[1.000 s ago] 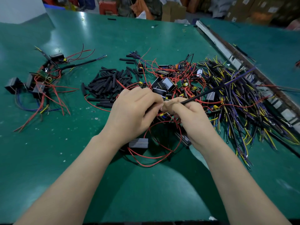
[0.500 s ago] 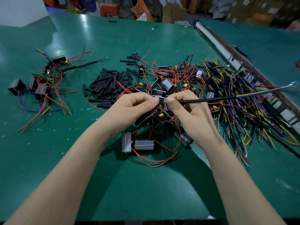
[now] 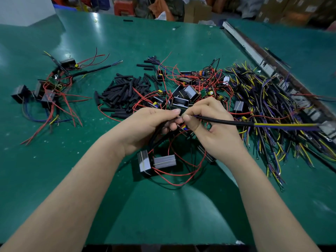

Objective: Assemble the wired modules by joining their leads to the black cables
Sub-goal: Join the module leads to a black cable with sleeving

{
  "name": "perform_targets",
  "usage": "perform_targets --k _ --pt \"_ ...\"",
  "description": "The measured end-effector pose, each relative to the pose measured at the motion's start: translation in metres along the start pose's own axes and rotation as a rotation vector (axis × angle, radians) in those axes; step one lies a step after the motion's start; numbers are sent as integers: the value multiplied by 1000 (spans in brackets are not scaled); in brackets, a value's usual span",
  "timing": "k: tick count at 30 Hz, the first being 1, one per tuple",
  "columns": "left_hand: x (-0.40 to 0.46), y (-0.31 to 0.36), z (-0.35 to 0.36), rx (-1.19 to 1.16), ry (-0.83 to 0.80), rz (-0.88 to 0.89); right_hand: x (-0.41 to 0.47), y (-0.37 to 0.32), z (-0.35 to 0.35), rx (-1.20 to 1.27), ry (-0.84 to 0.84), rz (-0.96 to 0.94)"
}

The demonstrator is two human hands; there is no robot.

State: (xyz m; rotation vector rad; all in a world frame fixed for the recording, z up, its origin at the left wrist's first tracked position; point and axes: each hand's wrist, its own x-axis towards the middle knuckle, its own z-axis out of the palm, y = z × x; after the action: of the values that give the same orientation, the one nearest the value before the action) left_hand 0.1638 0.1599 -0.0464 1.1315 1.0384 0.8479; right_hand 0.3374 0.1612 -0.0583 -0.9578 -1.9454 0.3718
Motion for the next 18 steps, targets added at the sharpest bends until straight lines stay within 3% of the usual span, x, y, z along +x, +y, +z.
perform_targets --k 5,11,18 --pt "1 -3 -1 71 37 67 0 3 1 -86 25 -80" --pt "-2 1 -2 231 104 306 0 2 3 -20 28 -14" --pt "-5 3 -3 75 -7 169 1 -1 -1 113 38 -8"
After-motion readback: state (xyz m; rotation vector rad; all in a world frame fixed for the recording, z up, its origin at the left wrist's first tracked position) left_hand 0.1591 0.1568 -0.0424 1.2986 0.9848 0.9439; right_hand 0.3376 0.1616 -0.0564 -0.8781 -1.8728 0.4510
